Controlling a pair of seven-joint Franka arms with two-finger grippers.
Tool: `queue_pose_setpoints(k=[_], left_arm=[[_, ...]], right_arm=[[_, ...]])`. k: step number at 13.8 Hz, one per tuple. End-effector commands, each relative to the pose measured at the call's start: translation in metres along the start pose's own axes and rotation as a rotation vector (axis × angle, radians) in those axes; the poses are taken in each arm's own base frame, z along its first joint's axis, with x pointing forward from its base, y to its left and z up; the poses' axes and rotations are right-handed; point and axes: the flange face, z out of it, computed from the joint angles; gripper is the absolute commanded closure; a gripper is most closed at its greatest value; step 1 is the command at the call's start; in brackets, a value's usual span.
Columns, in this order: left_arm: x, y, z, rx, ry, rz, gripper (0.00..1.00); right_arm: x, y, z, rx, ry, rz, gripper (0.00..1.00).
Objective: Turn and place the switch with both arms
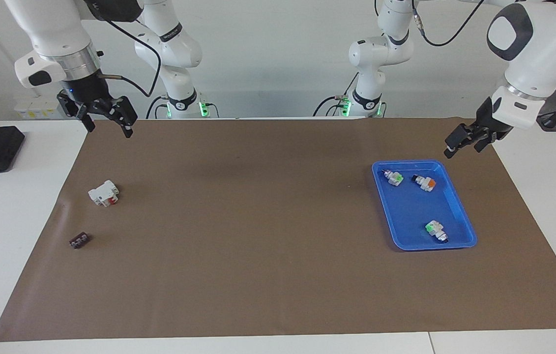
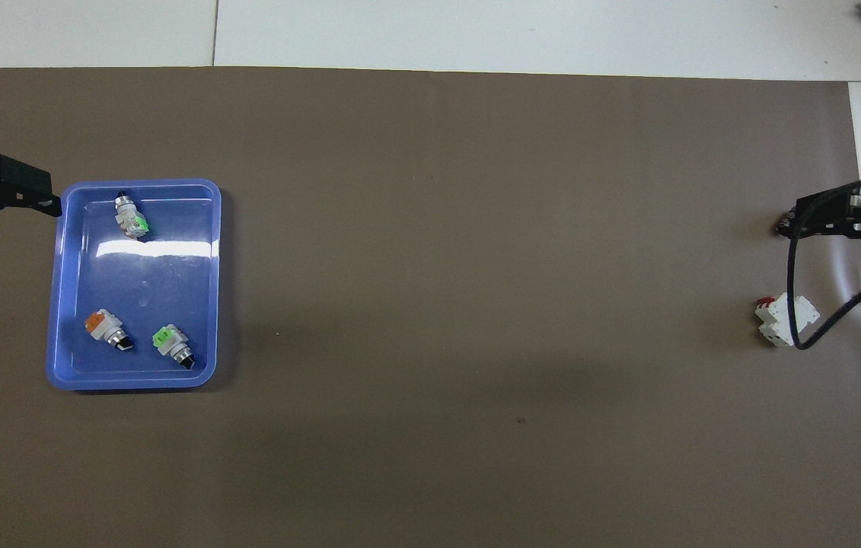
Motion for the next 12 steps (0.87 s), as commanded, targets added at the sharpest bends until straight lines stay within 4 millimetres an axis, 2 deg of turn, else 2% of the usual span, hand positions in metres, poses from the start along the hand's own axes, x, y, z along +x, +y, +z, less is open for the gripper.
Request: queue_pose_setpoints(k=[1,3,4,6,8,12], left_arm=[[-0.014,0.036,-0.006,0.11,-0.043,0.085,0.0],[-0.02,0.045,-0.006,0.109,-0.063,0.103,0.0],[-0.026,0.047,-0.018,0.101,-0.032,0.11,0.0],[-0.025,0.037,-0.021,0.041,-0.021,0.078,0.0],[-0.02,0.017,-0.022,0.0,-0.016,0.04,0.0],[-0.012,0.011,-0.017,-0.03,0.048,0.017,0.0]], right_arm=[[-0.004,0.012,0.002,-0.004,-0.014,-0.056,0.01],[-0.006,0.012,0.007,-0.002,-0.025,-0.061,0.01],[-0.007,0.013,0.006,-0.002,-0.024,-0.061,0.01],[-0.011,0.009,0.008,0.014,-0.049,-0.06,0.01],[-0.017,0.006,0.011,0.037,-0.097,-0.06,0.01],[-0.015,0.007,0.012,0.039,-0.093,-0.056,0.0]])
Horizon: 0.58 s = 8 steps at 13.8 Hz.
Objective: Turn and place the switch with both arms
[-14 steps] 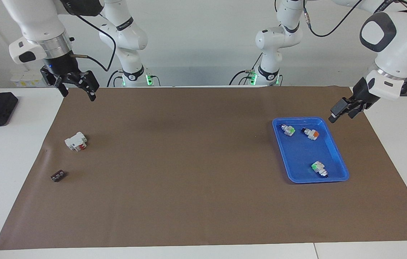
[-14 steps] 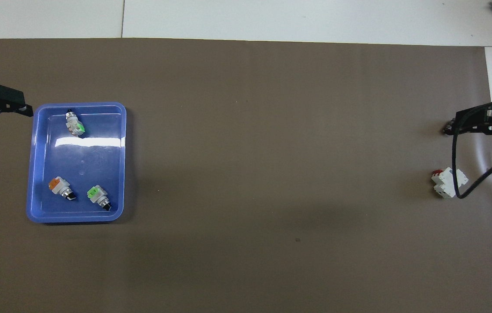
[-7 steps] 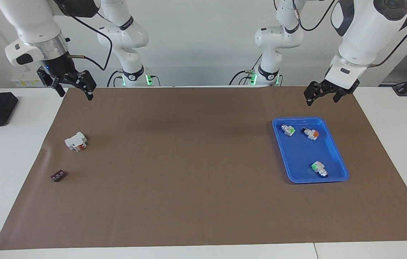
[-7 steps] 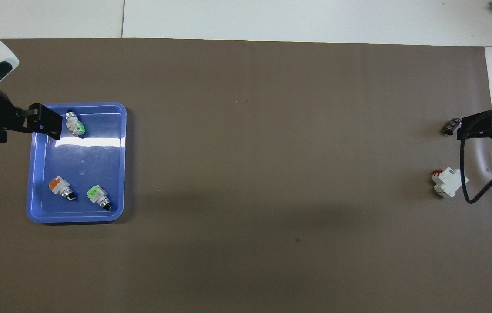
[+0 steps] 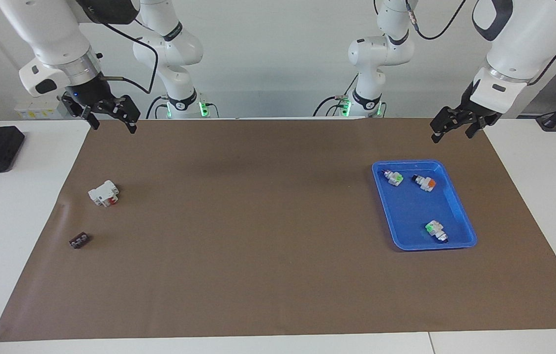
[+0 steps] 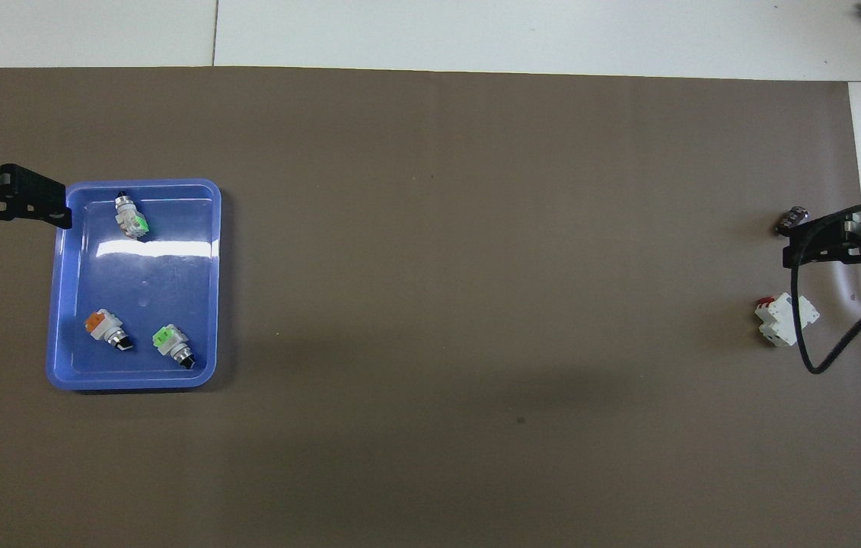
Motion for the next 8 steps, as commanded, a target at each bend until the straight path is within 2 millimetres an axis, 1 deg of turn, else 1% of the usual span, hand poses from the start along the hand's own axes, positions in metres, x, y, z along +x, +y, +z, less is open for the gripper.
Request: queue_pose_setpoints(k=[1,2,4,6,8], left_arm=[[0.002,0.0,0.002,-0.024,0.06,0.001,0.0],[0.004,0.0,0.001,-0.024,0.079,0.004,0.0],[0.006,-0.002,-0.001,-0.021,0.092,0.001,0.0],[0.006,-0.005,-0.001,-0.004,0.09,-0.001,0.0],[0.005,-0.003,0.001,0.029,0.092,0.01,0.03]], right_arm=[[-0.006,0.005,0.002,0.024,0.001,-0.003,0.0],[-0.004,0.005,0.001,0.026,0.015,-0.002,0.0],[-0.007,0.004,0.003,0.025,0.0,-0.004,0.0],[-0.015,0.002,0.012,0.023,-0.019,-0.007,0.0],[-0.014,0.002,0.013,0.024,-0.013,-0.016,0.0]])
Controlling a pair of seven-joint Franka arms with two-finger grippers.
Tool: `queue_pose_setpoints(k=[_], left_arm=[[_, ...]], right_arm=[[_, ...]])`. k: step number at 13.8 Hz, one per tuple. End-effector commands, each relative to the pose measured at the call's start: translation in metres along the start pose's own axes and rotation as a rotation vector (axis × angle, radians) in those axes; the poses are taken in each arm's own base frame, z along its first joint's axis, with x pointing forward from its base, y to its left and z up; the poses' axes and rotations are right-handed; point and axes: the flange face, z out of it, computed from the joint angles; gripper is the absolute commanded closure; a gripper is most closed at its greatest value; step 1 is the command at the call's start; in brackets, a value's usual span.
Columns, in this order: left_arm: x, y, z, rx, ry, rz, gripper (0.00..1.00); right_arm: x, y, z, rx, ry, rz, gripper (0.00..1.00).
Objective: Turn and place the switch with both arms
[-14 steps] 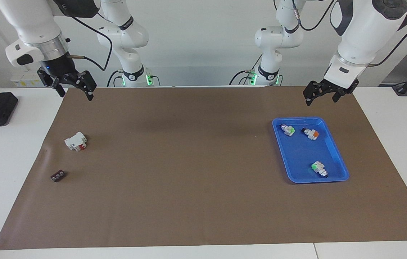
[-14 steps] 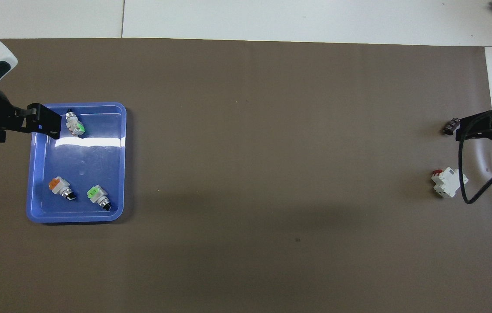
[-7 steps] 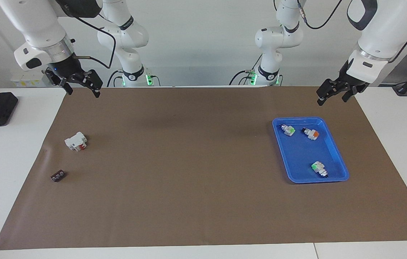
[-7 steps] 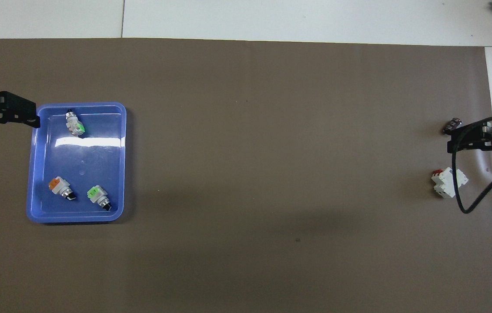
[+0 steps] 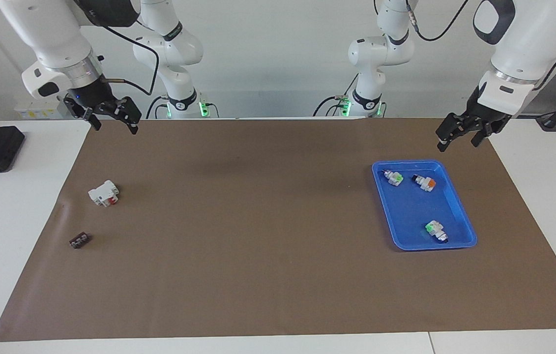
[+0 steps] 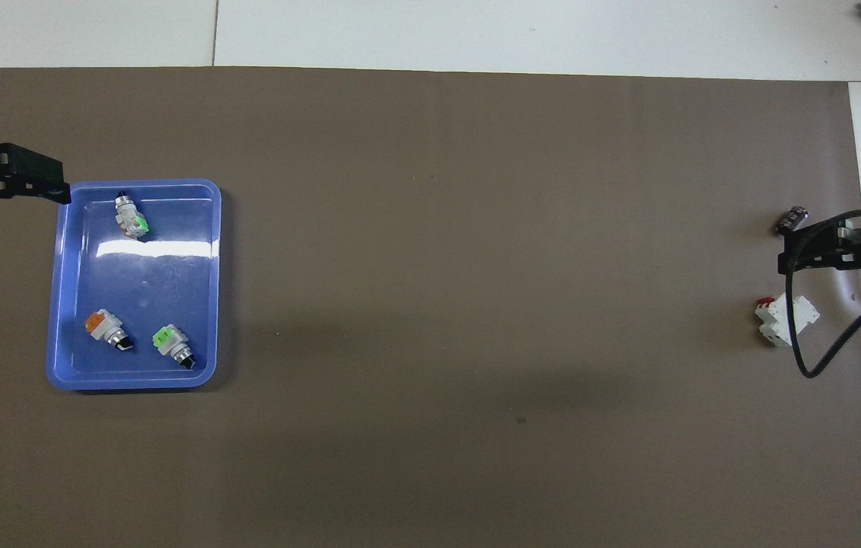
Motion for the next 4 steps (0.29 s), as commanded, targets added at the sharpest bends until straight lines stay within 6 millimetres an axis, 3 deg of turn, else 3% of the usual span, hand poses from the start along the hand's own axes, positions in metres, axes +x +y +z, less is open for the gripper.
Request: queue_pose_setpoints(k=[1,4], left_arm=[[-0.005,-0.001,0.0,0.027,0.016,0.015,0.03],[-0.006,-0.001,0.002,0.028,0.011,0.015,0.03]], right_arm=[[-0.009,0.0,0.001,0.022,0.02,-0.021,0.0],[-0.008,-0.015,0.0,0.025,0.046,-0.041,0.0]])
